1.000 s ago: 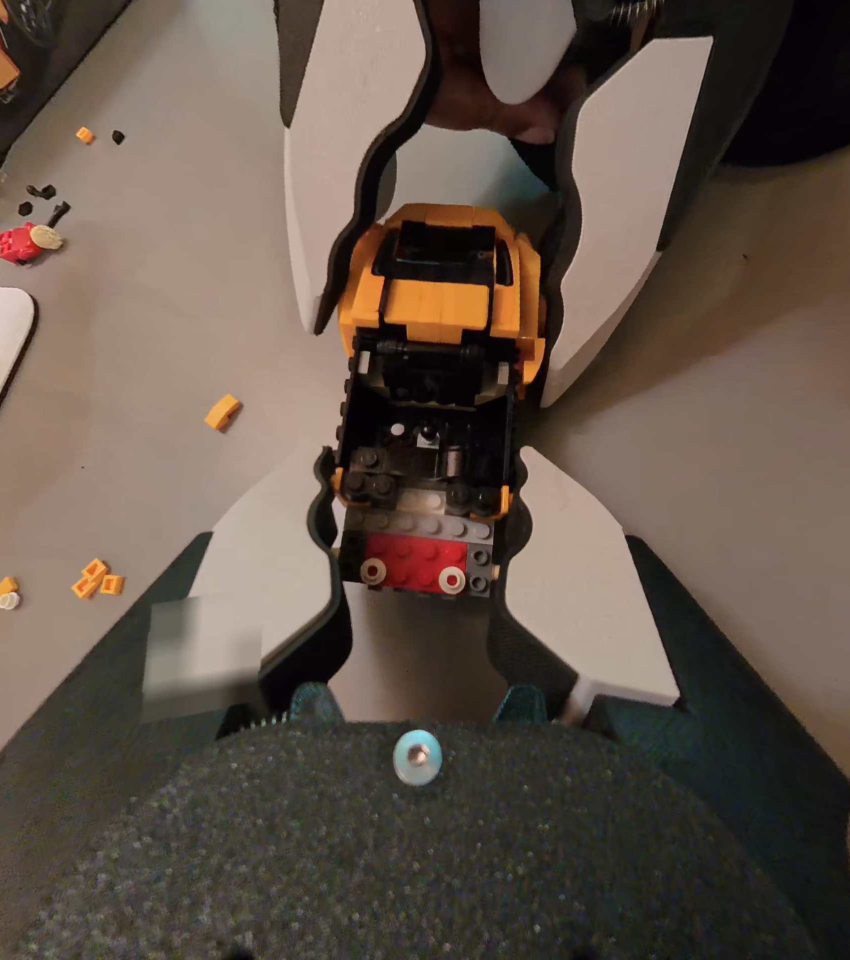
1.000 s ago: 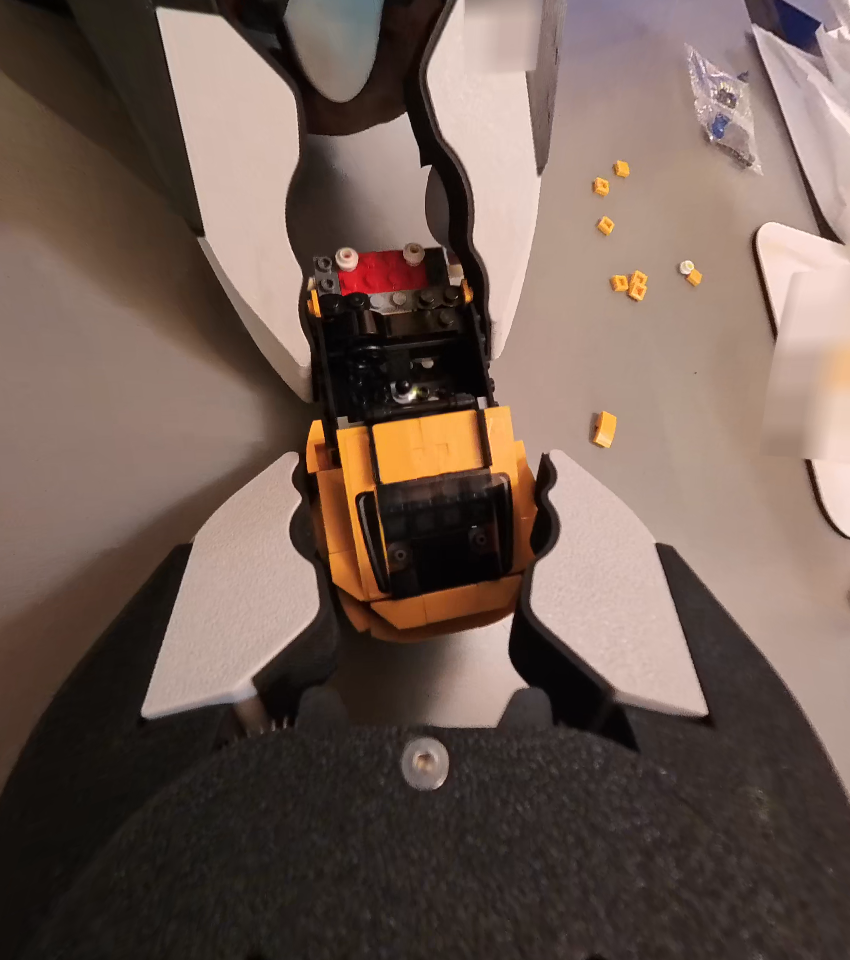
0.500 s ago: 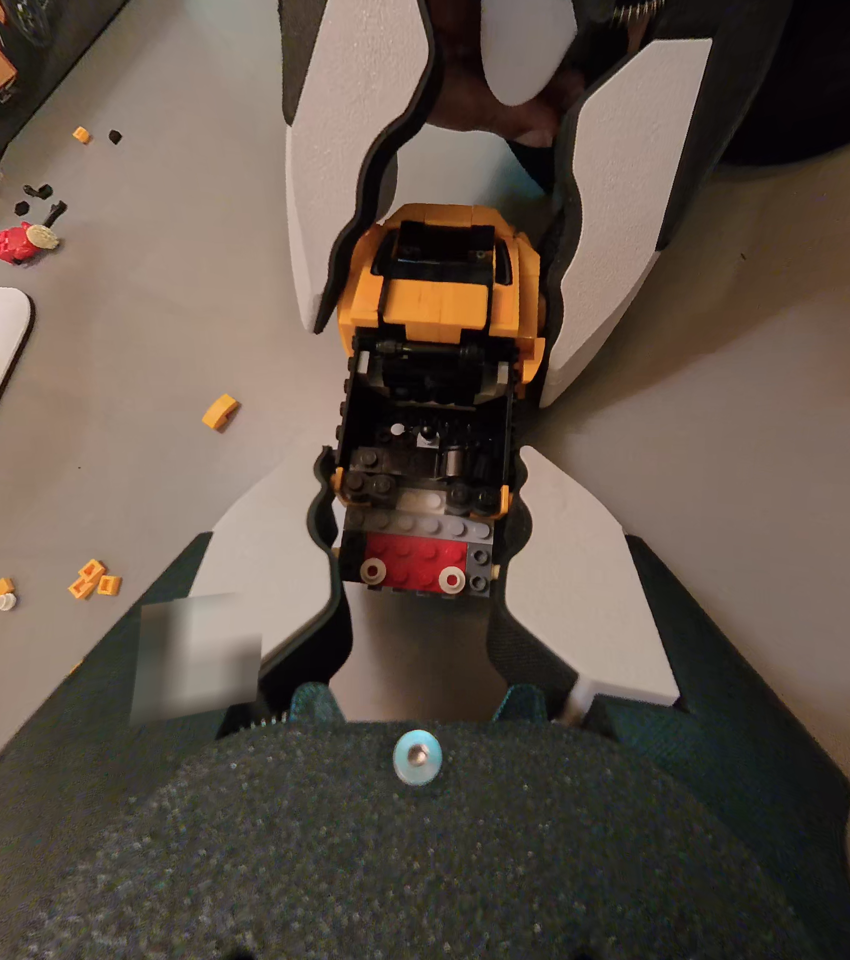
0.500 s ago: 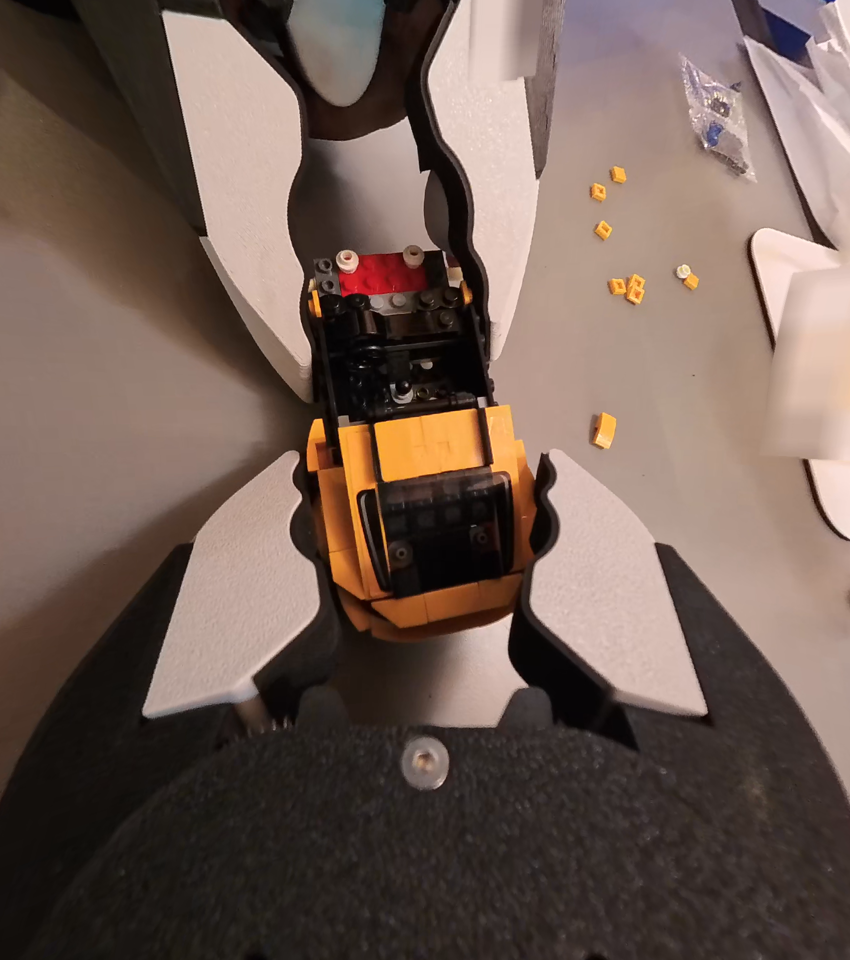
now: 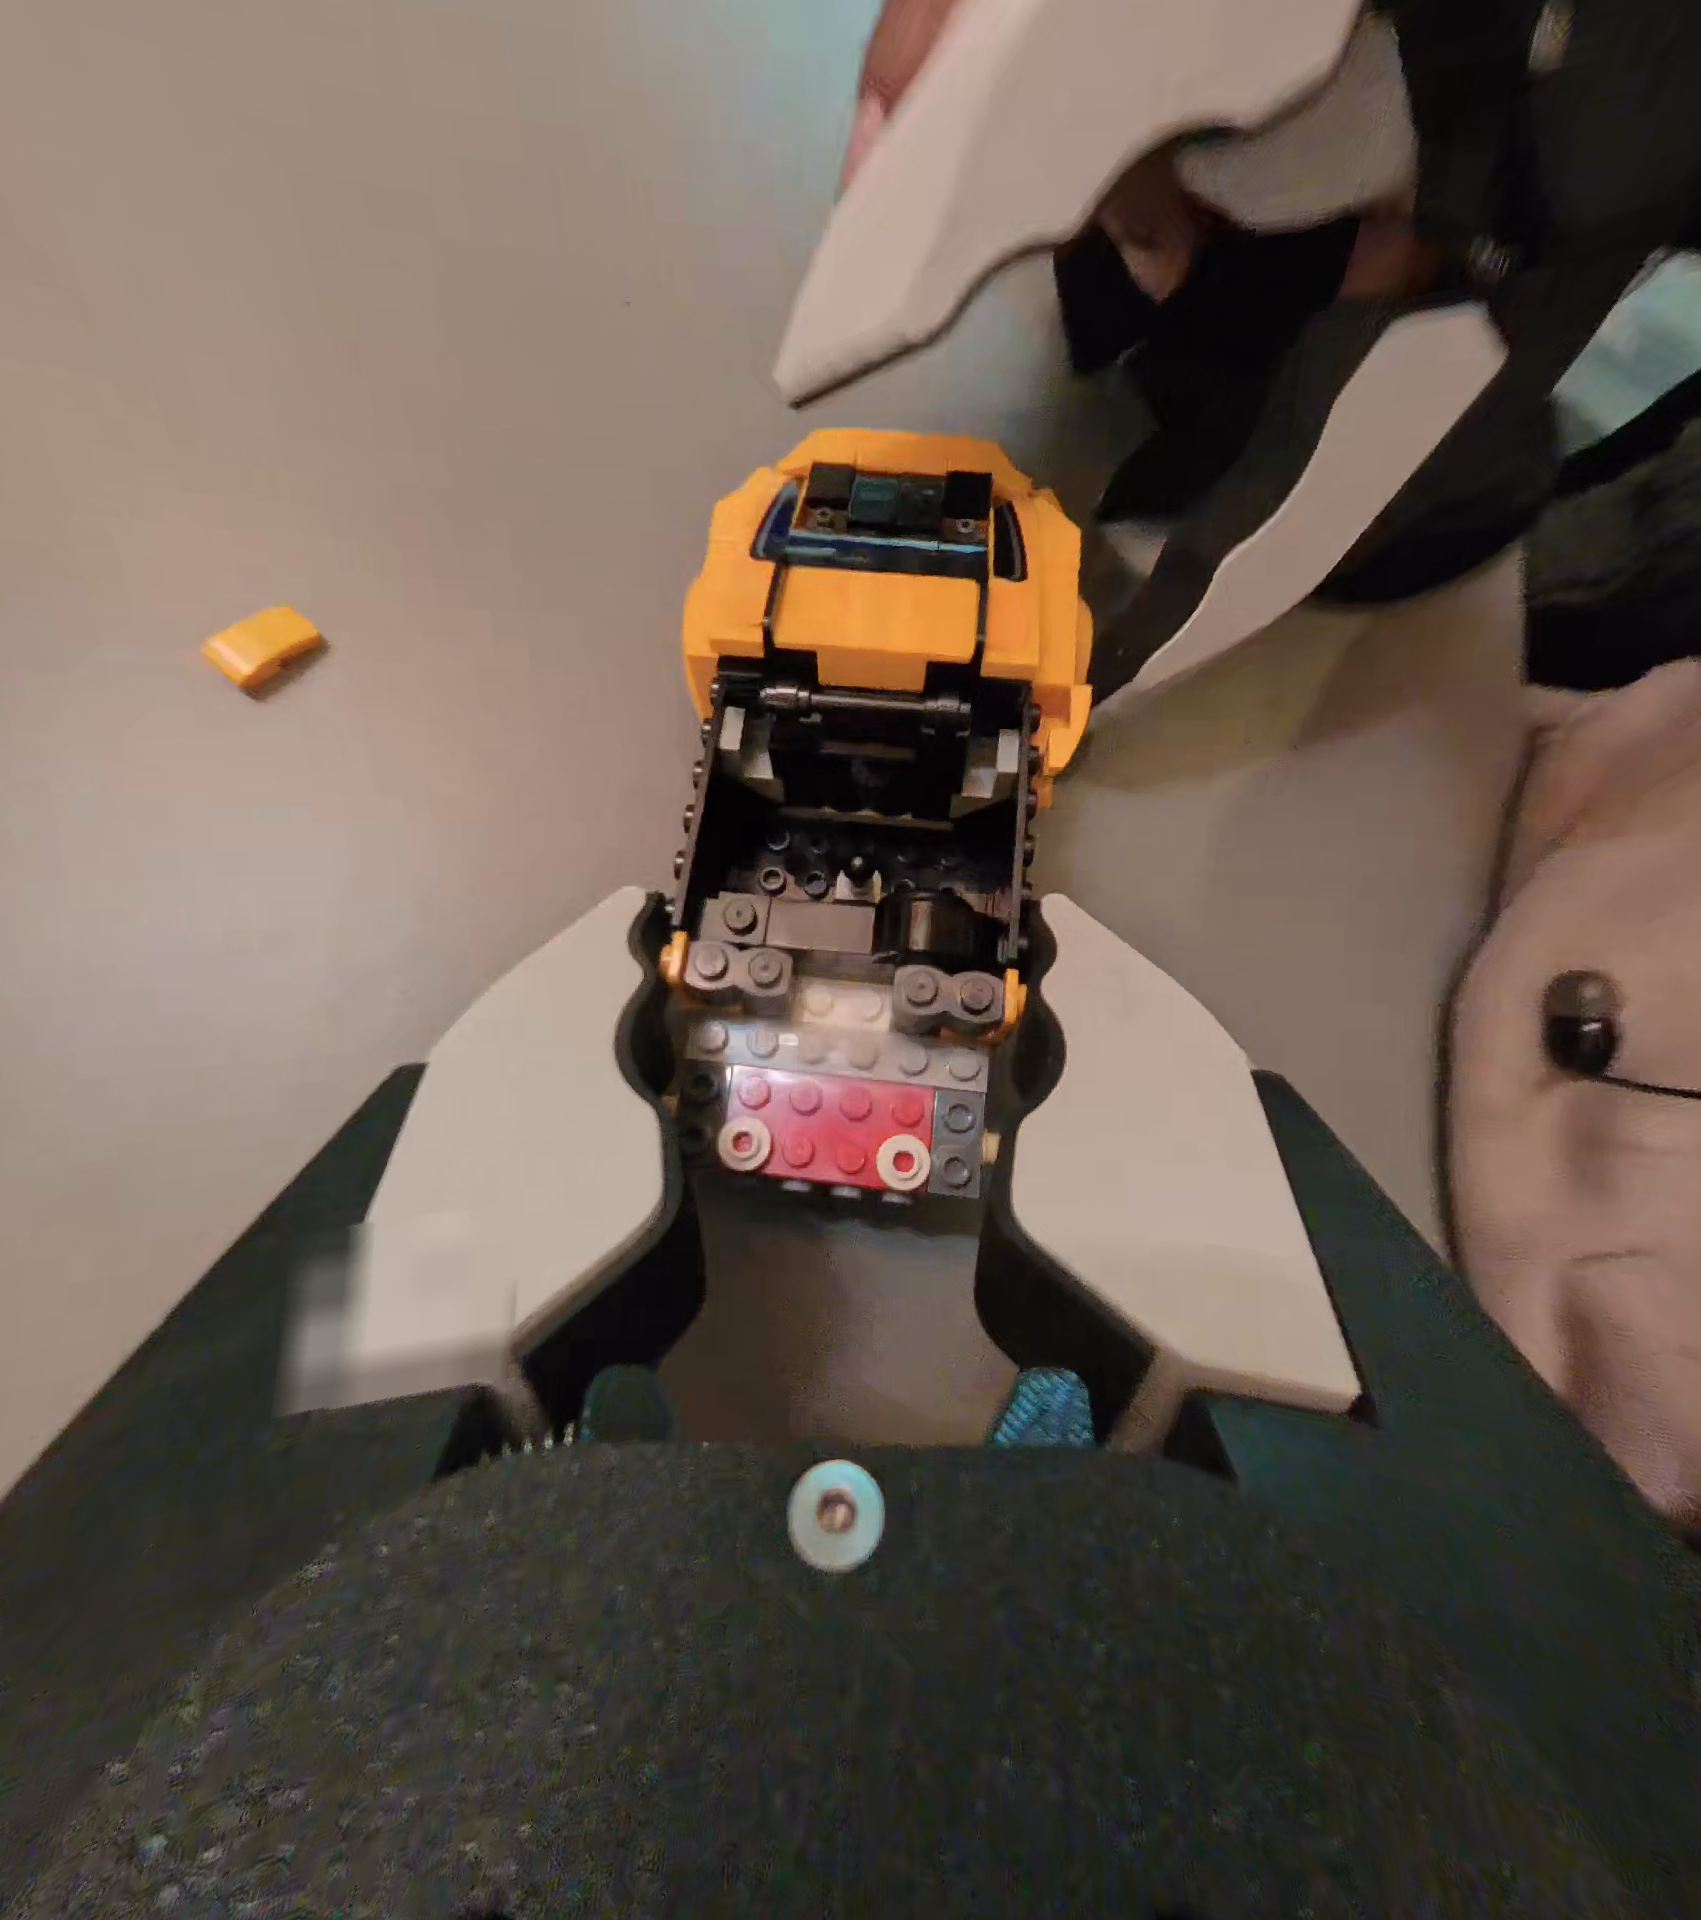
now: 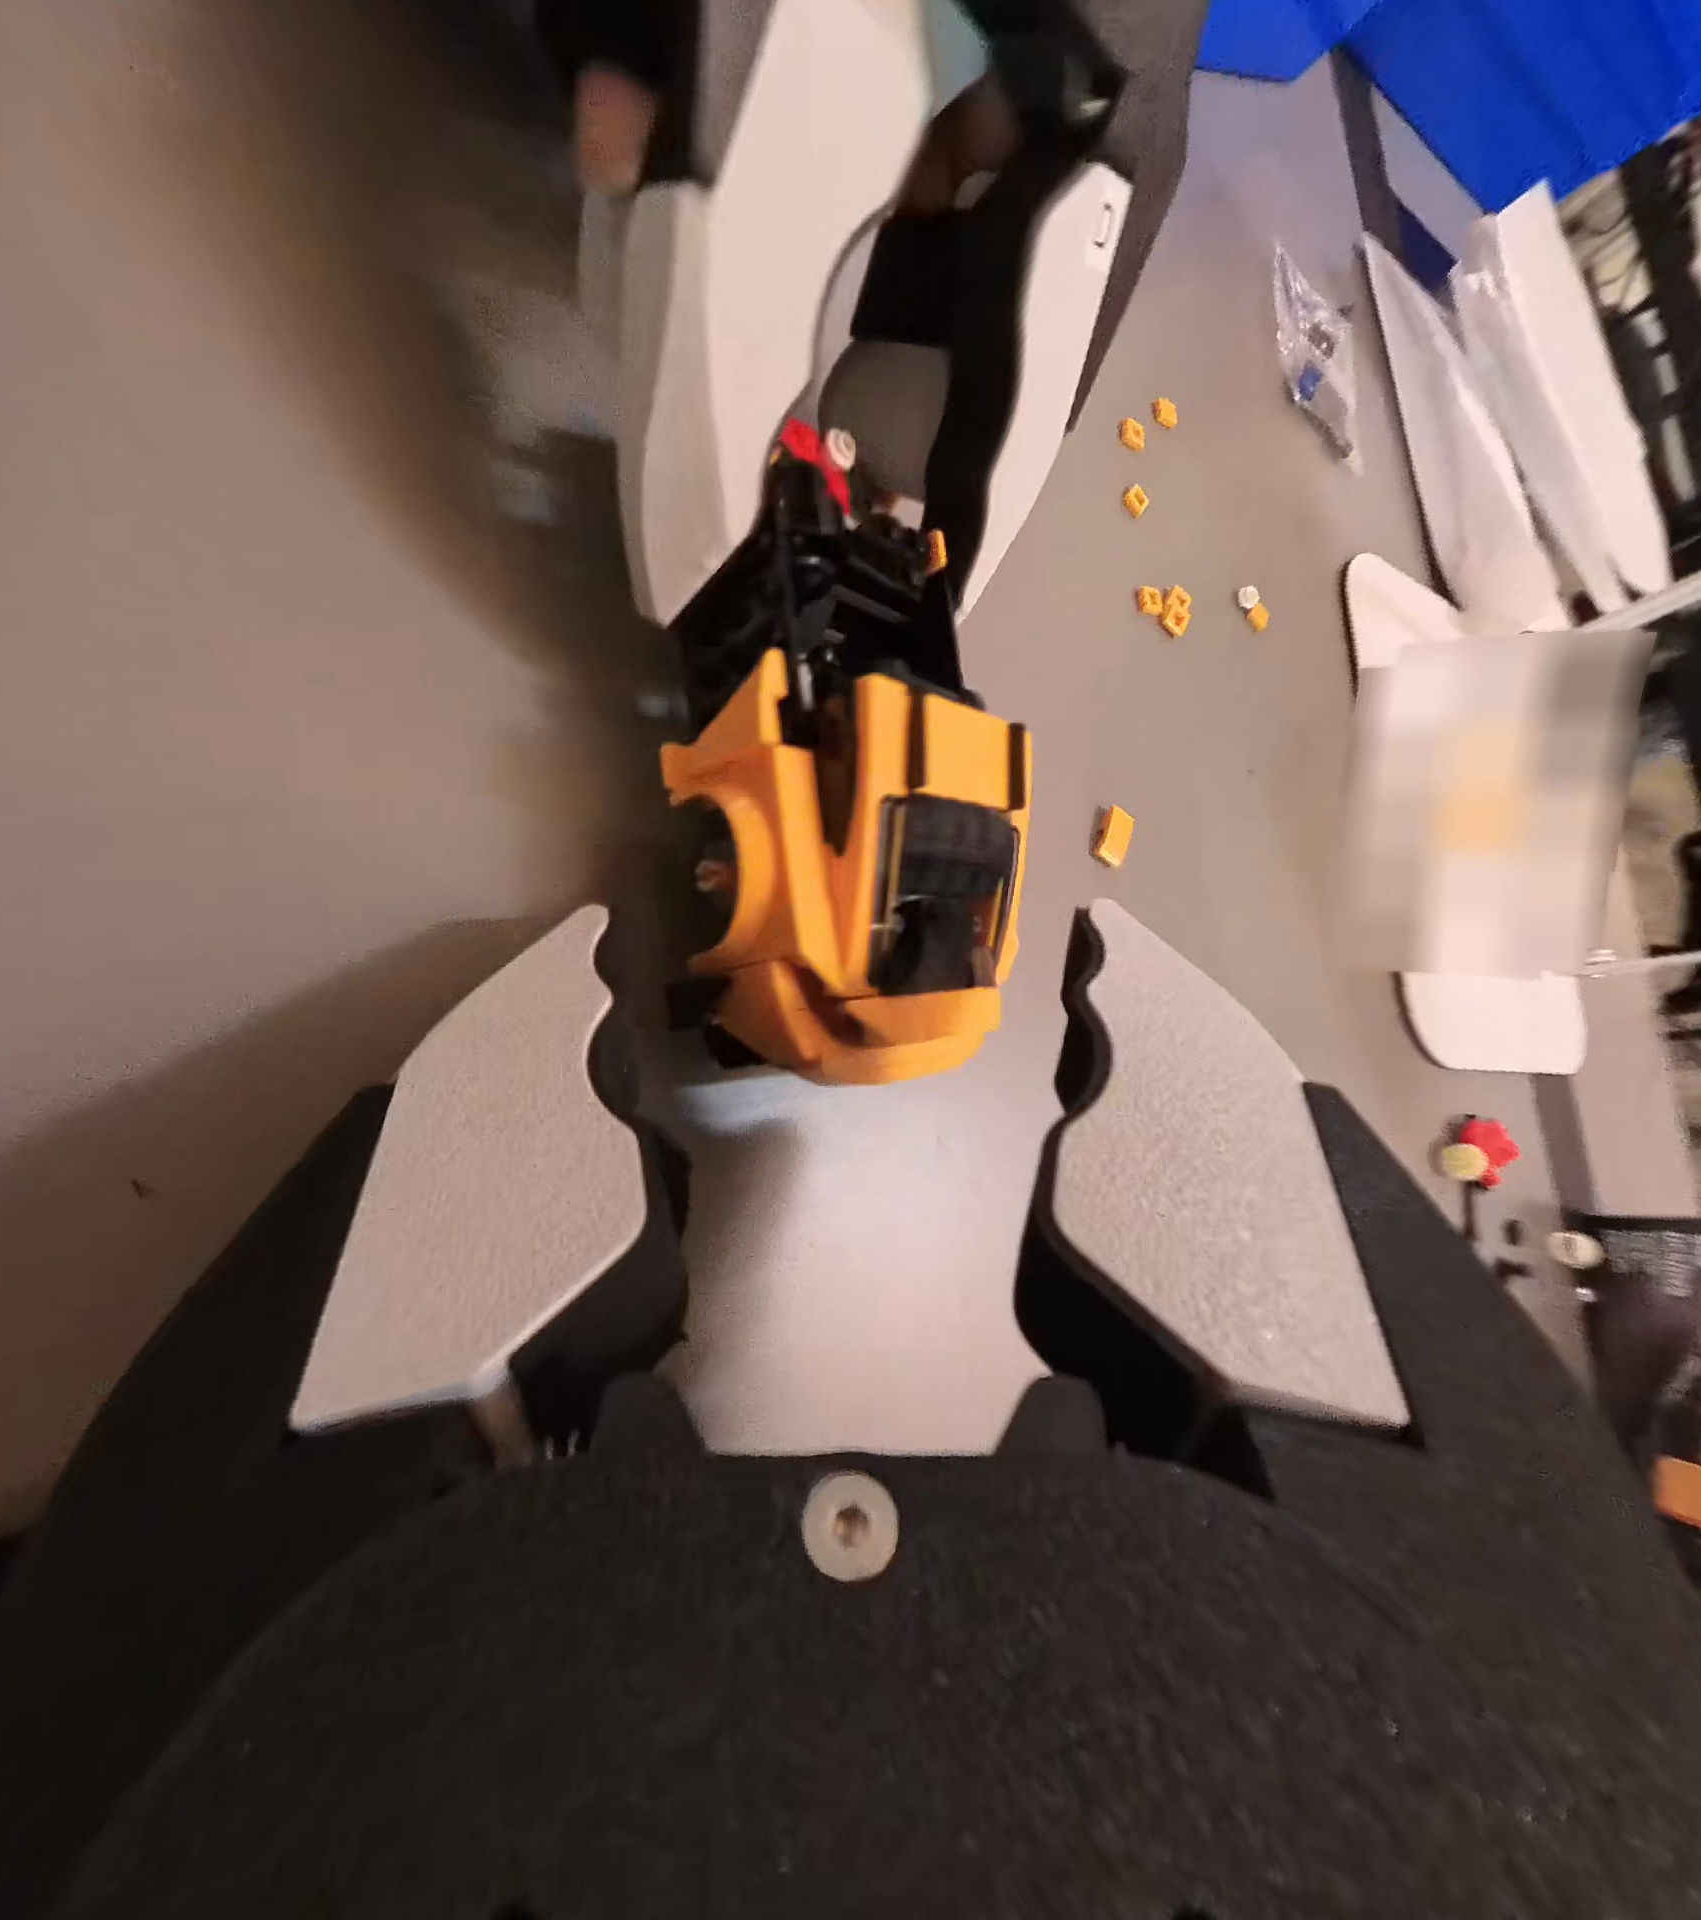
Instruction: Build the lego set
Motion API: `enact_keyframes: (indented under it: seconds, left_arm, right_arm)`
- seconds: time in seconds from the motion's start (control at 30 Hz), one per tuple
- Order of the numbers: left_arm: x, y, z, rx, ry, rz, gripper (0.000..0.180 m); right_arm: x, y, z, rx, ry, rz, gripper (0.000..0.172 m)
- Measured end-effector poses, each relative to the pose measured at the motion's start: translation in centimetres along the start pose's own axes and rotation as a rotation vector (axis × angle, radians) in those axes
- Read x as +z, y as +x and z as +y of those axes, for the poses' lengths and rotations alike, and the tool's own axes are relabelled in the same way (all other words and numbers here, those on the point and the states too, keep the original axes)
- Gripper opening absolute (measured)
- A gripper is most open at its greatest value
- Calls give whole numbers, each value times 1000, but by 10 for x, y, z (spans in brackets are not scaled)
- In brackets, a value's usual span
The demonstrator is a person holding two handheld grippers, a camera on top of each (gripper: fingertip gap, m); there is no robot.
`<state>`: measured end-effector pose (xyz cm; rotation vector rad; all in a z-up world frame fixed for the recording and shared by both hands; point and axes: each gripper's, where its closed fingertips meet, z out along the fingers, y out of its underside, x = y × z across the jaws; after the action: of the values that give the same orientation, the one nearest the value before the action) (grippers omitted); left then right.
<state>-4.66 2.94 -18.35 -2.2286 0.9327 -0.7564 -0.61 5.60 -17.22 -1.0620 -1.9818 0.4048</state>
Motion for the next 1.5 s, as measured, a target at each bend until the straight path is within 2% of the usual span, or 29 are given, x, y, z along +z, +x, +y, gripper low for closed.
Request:
enact_keyframes:
  seconds: [0.1,0.17,0.2,0.33,0.5,0.67,0.77,0.93,1.1,1.2,1.3,1.5]
  left_arm:
    - [-2,4,-3,-133,-18,113,64]
    - [-2,8,-6,-207,-31,190,63]
    - [-2,7,-6,-235,-36,211,64]
    - [-4,6,-8,-307,-28,267,67]
    - [-16,-6,-21,-119,47,119,63]
    - [-20,-14,-30,150,47,-103,45]
    - [-15,-17,-27,224,13,-157,32]
    - [-14,-20,-27,196,32,-134,32]
    - [-13,-20,-28,262,43,-155,32]
    - [-11,-19,-30,298,46,-185,32]
    - [-9,-18,-30,348,33,-231,32]
    - [-7,-14,-31,423,14,-330,32]
  right_arm:
    - [4,0,0,-89,-30,59,73]
    - [6,2,-2,-123,-36,68,61]
    - [7,3,-2,-120,-38,61,55]
    - [4,12,-3,12,-30,-53,47]
    - [5,27,2,177,-65,-277,40]
    - [9,27,3,298,-104,-480,40]
    - [14,29,1,367,-110,-519,41]
    - [20,33,1,426,-78,-493,41]
    - [10,44,-14,377,31,-432,46]
    - [4,51,-29,315,78,-395,39]
    - [5,49,-39,300,67,-408,26]
    - [13,37,-35,284,-50,-445,24]
